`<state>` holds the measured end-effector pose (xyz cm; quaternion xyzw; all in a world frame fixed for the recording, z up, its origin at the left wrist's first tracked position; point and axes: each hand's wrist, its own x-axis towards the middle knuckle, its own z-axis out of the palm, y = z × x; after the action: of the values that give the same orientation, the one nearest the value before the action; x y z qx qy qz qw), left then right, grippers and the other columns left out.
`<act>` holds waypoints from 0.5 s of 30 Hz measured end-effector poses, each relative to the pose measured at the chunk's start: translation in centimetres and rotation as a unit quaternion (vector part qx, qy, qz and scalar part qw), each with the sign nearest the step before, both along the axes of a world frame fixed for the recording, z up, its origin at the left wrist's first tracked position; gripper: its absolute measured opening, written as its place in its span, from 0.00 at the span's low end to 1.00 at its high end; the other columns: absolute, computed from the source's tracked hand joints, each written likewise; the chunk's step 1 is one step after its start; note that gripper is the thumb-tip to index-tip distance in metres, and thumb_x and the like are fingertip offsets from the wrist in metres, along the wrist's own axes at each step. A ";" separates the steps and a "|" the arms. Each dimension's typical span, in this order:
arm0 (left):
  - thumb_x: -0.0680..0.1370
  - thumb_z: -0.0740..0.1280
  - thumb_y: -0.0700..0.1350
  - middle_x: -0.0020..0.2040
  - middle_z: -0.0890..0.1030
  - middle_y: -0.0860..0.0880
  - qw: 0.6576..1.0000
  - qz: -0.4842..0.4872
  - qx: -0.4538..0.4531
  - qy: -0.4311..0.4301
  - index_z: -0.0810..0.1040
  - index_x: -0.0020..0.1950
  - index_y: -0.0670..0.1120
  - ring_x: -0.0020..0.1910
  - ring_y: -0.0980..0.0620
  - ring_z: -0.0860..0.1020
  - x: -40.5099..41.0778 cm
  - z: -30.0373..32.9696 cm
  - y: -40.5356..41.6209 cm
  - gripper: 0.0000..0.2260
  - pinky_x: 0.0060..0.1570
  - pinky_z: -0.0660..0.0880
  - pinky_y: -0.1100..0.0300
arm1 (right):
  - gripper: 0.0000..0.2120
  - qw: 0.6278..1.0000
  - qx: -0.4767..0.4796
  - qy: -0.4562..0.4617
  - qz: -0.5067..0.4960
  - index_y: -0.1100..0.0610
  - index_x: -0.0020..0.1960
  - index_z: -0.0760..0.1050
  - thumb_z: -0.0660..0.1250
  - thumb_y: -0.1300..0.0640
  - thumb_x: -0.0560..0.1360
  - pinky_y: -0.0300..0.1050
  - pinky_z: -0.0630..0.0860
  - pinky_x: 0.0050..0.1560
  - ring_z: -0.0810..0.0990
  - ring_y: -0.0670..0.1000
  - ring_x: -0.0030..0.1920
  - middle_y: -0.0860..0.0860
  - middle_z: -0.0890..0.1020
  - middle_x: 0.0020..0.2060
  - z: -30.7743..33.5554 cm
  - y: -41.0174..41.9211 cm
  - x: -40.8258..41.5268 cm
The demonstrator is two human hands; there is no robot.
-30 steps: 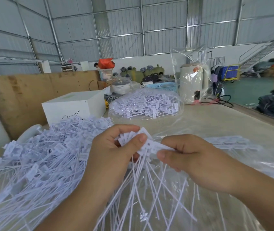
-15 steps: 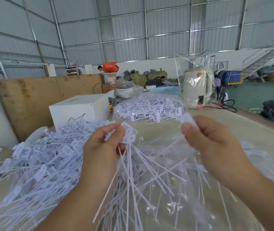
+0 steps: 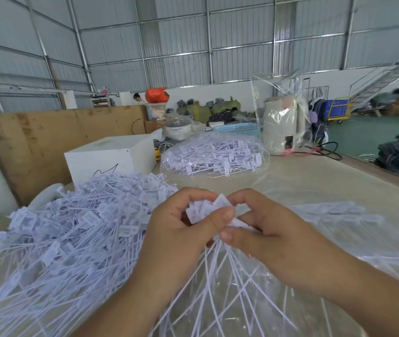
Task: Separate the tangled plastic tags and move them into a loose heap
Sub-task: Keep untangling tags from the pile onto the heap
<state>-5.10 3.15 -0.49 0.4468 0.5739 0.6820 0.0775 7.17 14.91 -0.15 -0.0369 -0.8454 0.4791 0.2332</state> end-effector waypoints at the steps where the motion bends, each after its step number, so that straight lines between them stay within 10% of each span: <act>1: 0.63 0.77 0.54 0.33 0.83 0.53 1.000 -0.004 -0.001 0.006 0.84 0.42 0.58 0.29 0.58 0.78 0.0 -0.1 0.1 0.09 0.29 0.75 0.66 | 0.08 1.000 -0.001 -0.003 -0.003 0.40 0.52 0.73 0.69 0.49 0.76 0.47 0.63 0.32 0.66 0.51 0.29 0.51 0.82 0.33 -0.1 0.0 0.0; 7: 0.62 0.74 0.54 0.34 0.84 0.50 0.999 0.040 0.014 0.016 0.84 0.42 0.56 0.27 0.56 0.79 -0.5 0.4 -0.3 0.10 0.27 0.74 0.66 | 0.15 0.998 0.009 -0.065 0.003 0.46 0.50 0.77 0.68 0.37 0.70 0.62 0.70 0.41 0.77 0.62 0.38 0.56 0.81 0.39 0.6 0.5 0.5; 11: 0.61 0.74 0.53 0.32 0.82 0.51 0.999 0.047 0.005 -0.013 0.85 0.41 0.55 0.25 0.57 0.76 -1.2 0.7 -0.4 0.10 0.26 0.74 0.66 | 0.25 0.997 0.030 -0.070 -0.009 0.65 0.43 0.76 0.65 0.40 0.71 0.52 0.63 0.38 0.68 0.56 0.33 0.60 0.69 0.31 0.6 1.3 0.5; 15: 0.63 0.74 0.58 0.30 0.79 0.54 0.999 0.003 -0.050 0.006 0.85 0.42 0.56 0.26 0.55 0.75 -1.2 0.0 -0.2 0.11 0.31 0.78 0.56 | 0.16 0.997 0.026 -0.068 0.006 0.54 0.37 0.78 0.64 0.42 0.73 0.61 0.66 0.38 0.71 0.64 0.34 0.68 0.71 0.35 0.8 0.6 0.5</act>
<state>-6.34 2.94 -0.44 0.4442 0.6092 0.6501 0.0943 7.69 15.50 0.61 -0.0585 -0.8715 0.4549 0.1735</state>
